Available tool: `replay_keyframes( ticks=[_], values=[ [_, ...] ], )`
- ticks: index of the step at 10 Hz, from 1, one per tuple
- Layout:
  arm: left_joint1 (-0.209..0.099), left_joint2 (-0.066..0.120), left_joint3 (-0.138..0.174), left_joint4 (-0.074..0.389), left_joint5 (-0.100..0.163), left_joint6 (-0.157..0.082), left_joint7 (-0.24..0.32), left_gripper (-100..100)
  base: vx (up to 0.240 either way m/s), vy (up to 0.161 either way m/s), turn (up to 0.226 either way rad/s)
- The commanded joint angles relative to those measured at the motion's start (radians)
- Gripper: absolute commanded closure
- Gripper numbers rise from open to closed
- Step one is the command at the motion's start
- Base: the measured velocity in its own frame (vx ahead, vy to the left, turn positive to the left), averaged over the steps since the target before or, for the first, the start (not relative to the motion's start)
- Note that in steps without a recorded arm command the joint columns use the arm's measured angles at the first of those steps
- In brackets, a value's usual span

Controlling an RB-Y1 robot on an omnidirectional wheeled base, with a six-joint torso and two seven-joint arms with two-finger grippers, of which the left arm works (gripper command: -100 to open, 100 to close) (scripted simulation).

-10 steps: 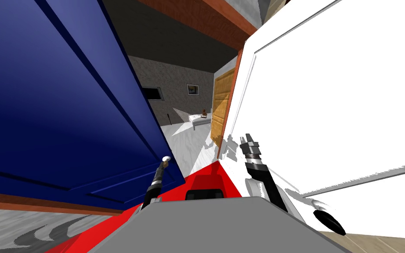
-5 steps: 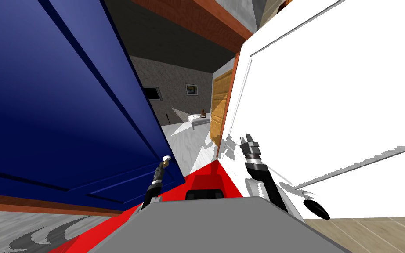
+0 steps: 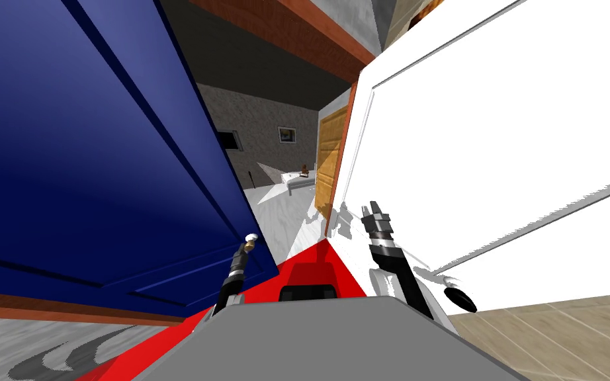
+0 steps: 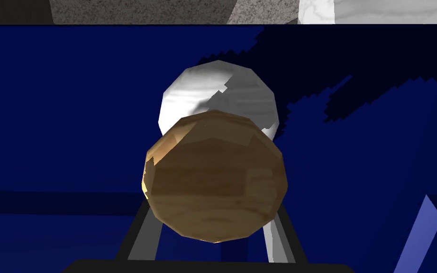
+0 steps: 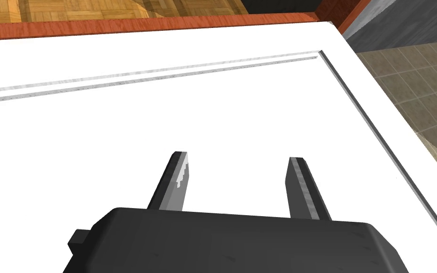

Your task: Pull the door open

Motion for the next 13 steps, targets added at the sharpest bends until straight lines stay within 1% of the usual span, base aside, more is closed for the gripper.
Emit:
replay_keyframes(
  ticks=[1, 2, 3, 4, 5, 6, 7, 8, 9, 10, 11, 12, 13],
  values=[
    [0.013, -0.017, -0.013, -0.041, -0.002, 0.014, 0.012, 100, -0.015, 0.003, -0.008],
    [0.008, -0.013, -0.022, -0.036, 0.015, 0.014, 0.054, 100, -0.028, 0.0, -0.042],
    [0.004, -0.01, -0.031, -0.032, 0.032, 0.014, 0.081, 100, -0.059, 0.012, -0.081],
    [0.004, -0.01, -0.031, -0.032, 0.032, 0.014, 0.096, 100, -0.05, 0.015, -0.015],
    [0.0, -0.006, -0.04, -0.028, 0.049, 0.013, 0.13, 100, -0.044, 0.008, -0.038],
    [0.0, -0.006, -0.04, -0.028, 0.049, 0.013, 0.138, 100, -0.032, 0.006, -0.035],
    [-0.004, -0.003, -0.049, -0.023, 0.065, 0.013, 0.172, 100, -0.041, 0.012, -0.033],
    [-0.004, -0.003, -0.049, -0.023, 0.065, 0.013, 0.179, 100, -0.037, 0.006, -0.034],
    [-0.009, 0.001, -0.057, -0.019, 0.082, 0.013, 0.22, 100, -0.043, 0.01, -0.036],
    [-0.013, 0.004, -0.066, -0.014, 0.099, 0.012, 0.245, 100, -0.065, 0.014, -0.093],
    [-0.013, 0.004, -0.066, -0.014, 0.099, 0.012, 0.263, 100, -0.051, 0.014, -0.042],
    [-0.017, 0.007, -0.075, -0.01, 0.115, 0.012, 0.297, 100, -0.044, 0.0, -0.039],
    [-0.017, 0.007, -0.075, -0.01, 0.115, 0.012, 0.304, 100, -0.027, 0.005, -0.015]
  ],
)
